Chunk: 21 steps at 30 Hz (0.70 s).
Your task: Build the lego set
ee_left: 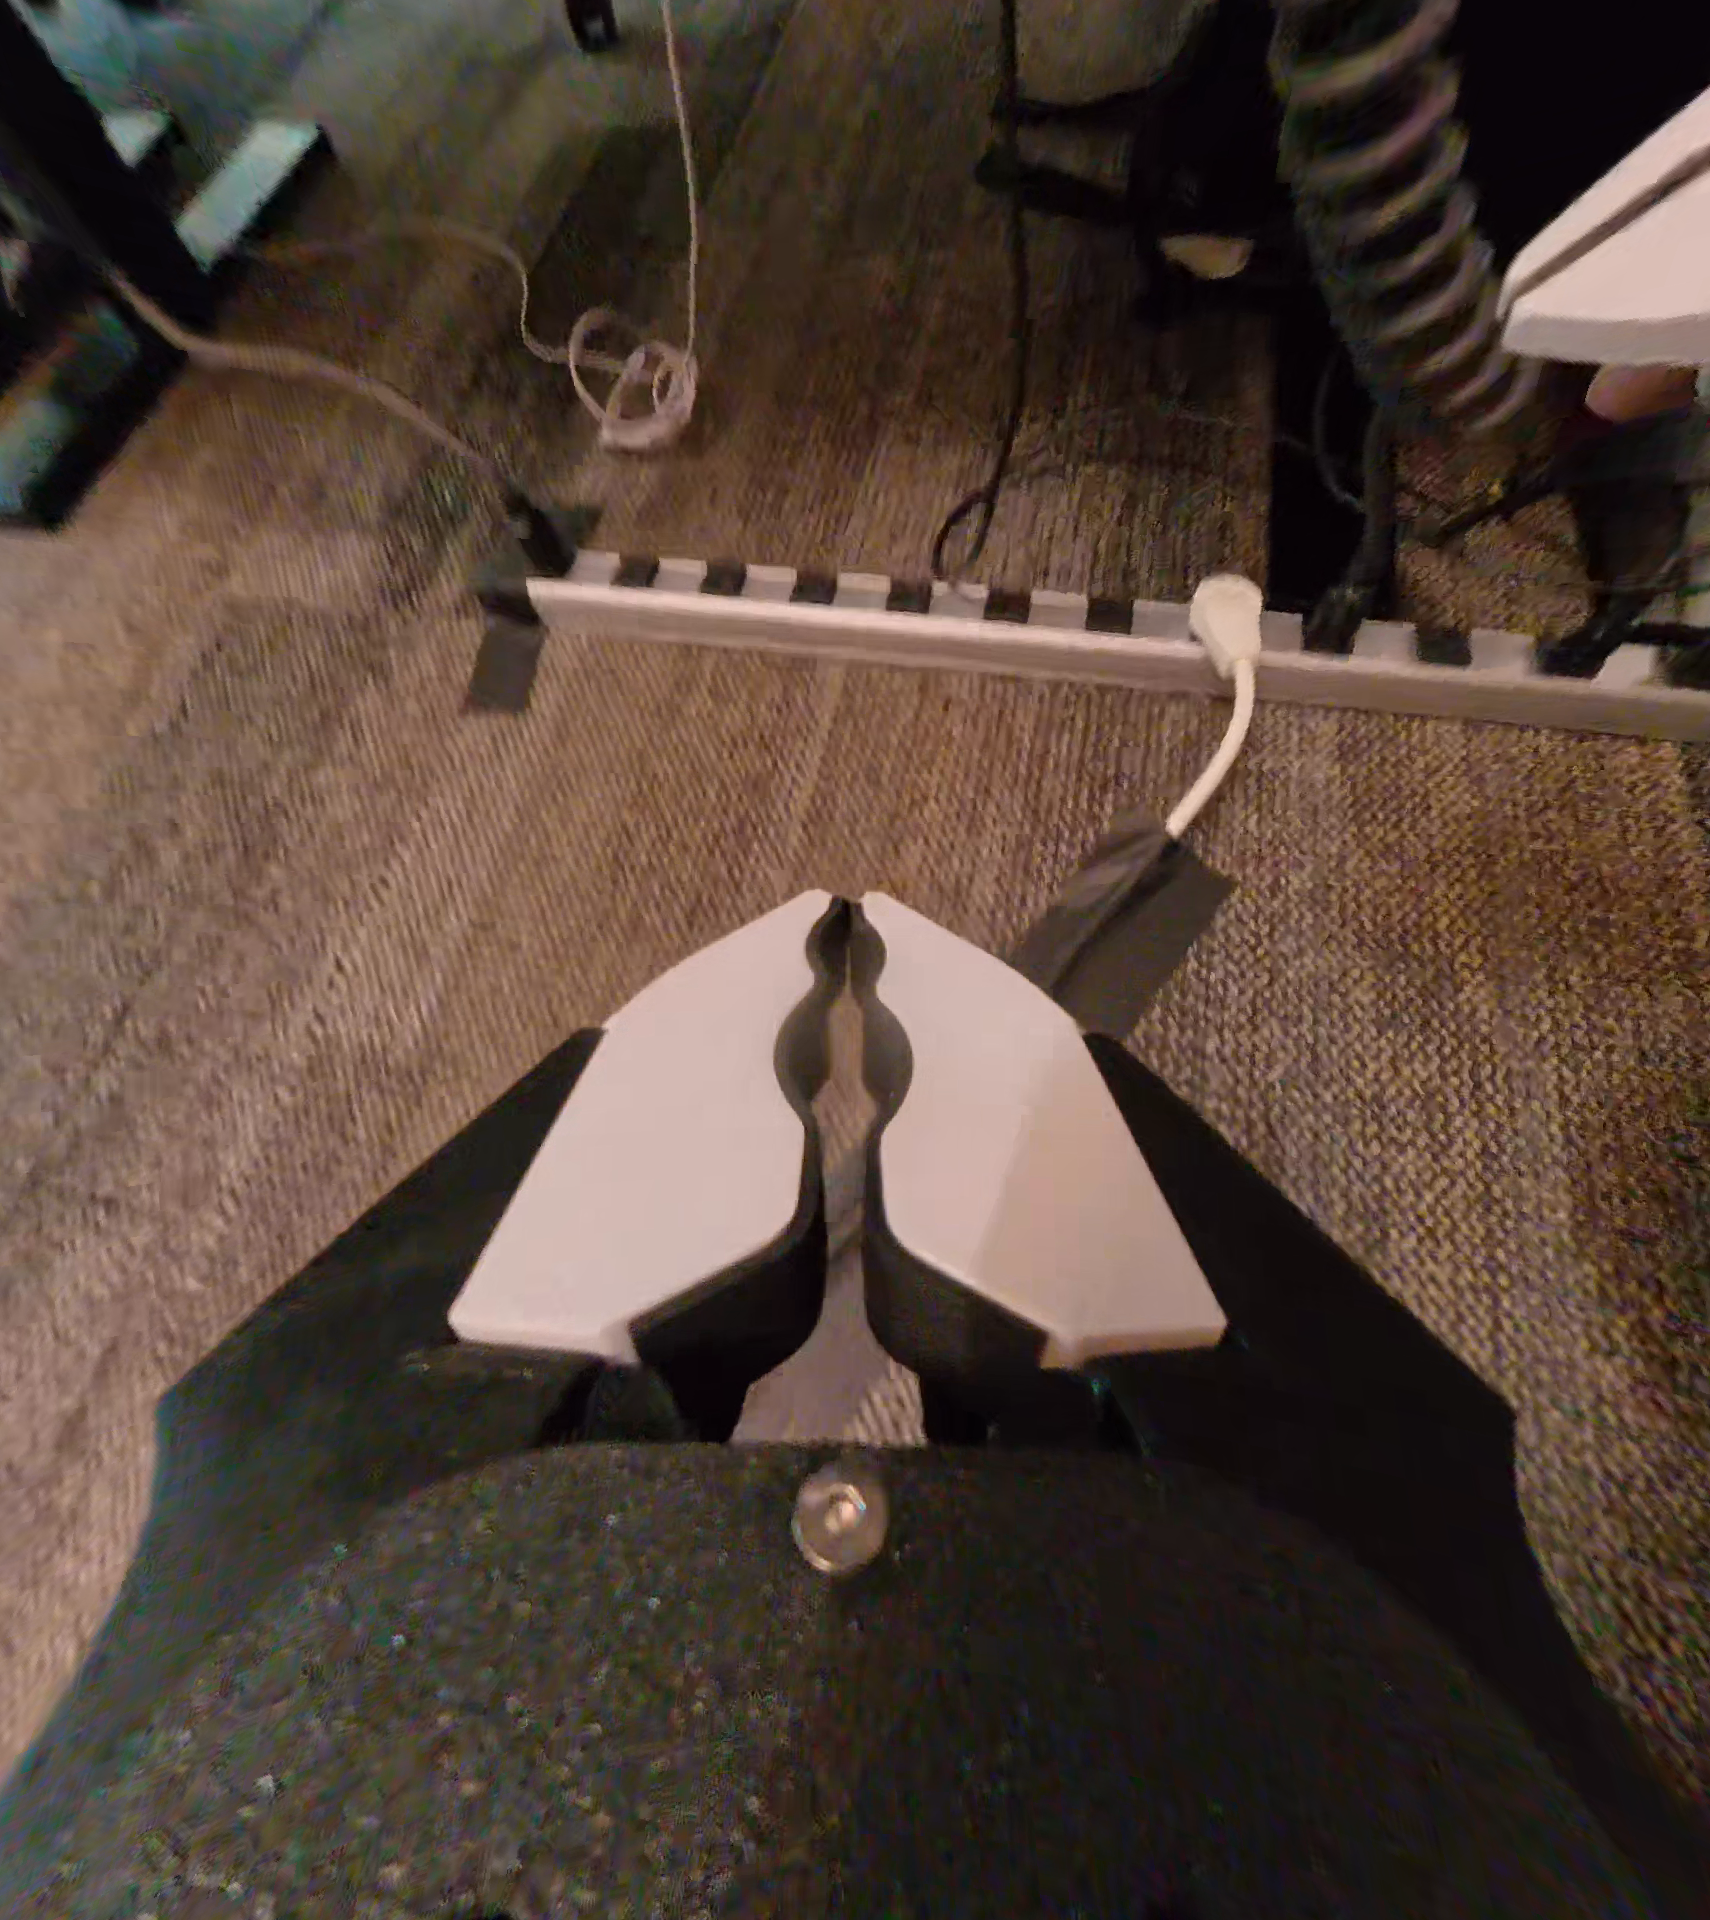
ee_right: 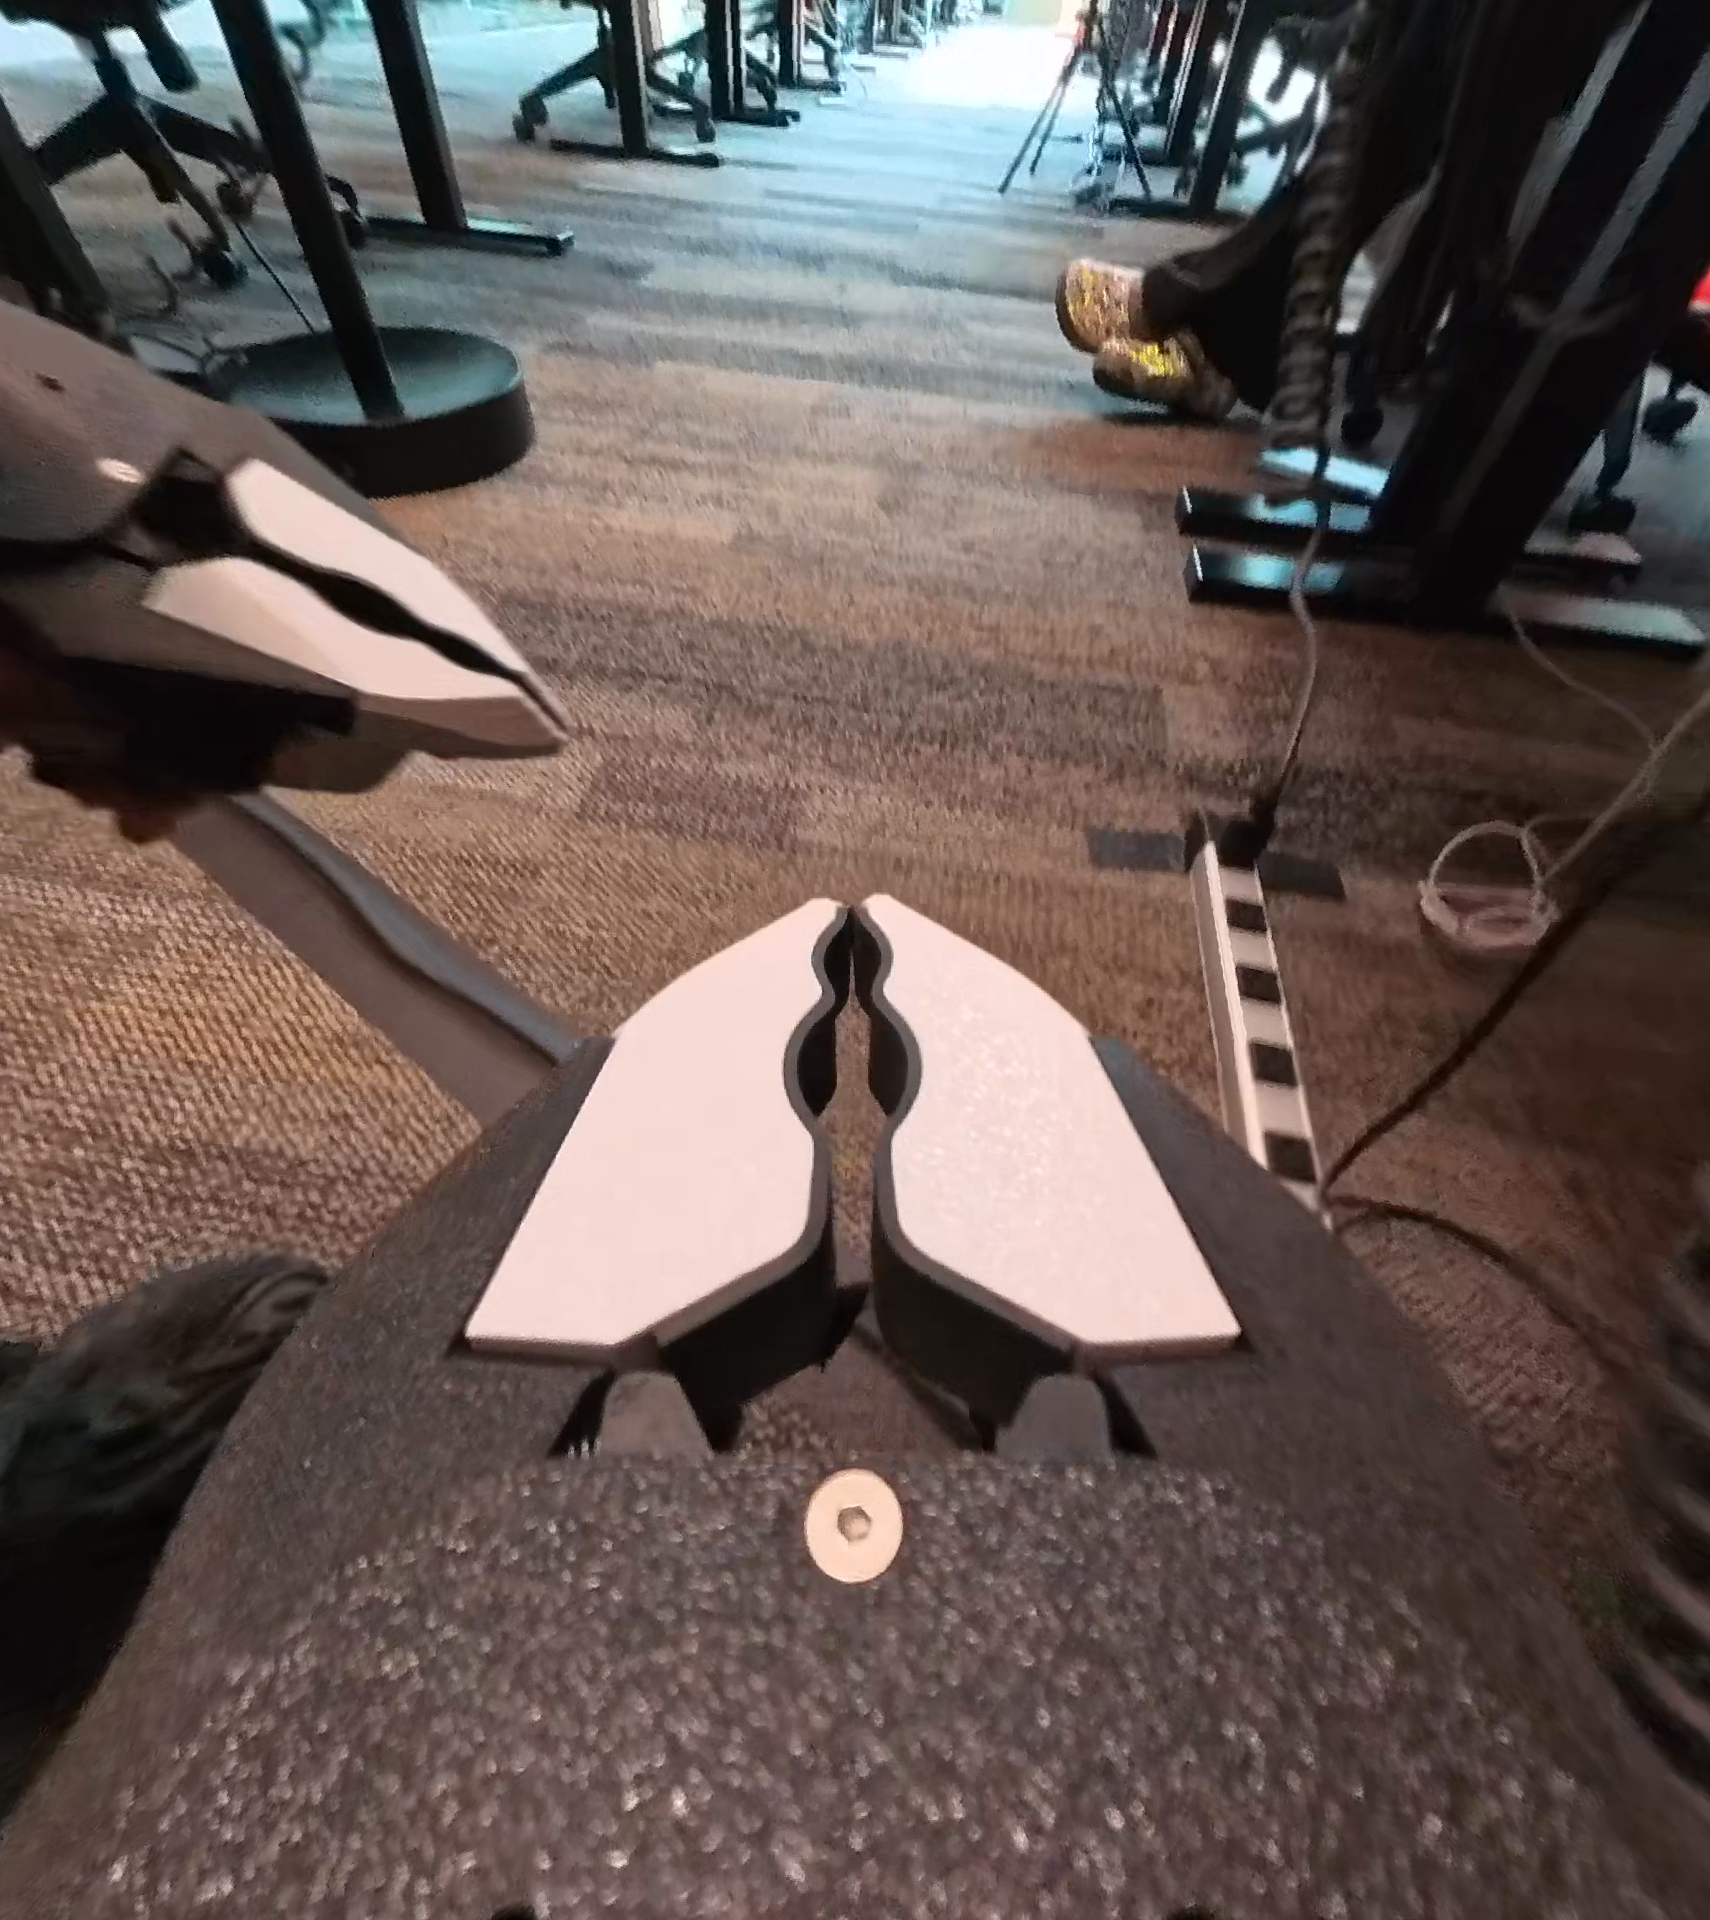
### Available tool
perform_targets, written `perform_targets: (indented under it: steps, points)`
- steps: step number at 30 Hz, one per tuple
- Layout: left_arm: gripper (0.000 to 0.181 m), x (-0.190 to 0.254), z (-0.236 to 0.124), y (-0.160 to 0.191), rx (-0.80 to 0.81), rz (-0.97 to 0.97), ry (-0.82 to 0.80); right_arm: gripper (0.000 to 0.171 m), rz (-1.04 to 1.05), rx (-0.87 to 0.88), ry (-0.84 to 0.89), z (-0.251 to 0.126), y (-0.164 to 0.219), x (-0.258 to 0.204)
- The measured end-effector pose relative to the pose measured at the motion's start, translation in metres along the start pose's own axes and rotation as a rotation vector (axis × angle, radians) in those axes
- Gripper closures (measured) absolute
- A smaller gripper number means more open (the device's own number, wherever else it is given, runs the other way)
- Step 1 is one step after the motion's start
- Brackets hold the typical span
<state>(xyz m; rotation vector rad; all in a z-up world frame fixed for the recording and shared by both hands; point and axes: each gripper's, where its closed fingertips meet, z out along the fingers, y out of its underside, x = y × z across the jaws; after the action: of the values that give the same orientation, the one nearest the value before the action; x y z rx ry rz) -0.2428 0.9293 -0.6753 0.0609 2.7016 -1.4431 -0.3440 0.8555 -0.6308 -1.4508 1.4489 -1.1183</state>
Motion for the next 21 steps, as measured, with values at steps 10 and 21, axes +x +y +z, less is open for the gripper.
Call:
perform_targets:
  steps: [10,21]
  points:
    - [0.181,-0.058,-0.054,-0.123,0.188,-0.056,0.005,0.171,0.086,-0.076,0.032,0.035,-0.109,-0.002]
    - [0.181,-0.017,-0.173,-0.112,-0.034,-0.461,0.079,0.171,0.166,-0.429,-0.004,0.002,-0.131,-0.056]
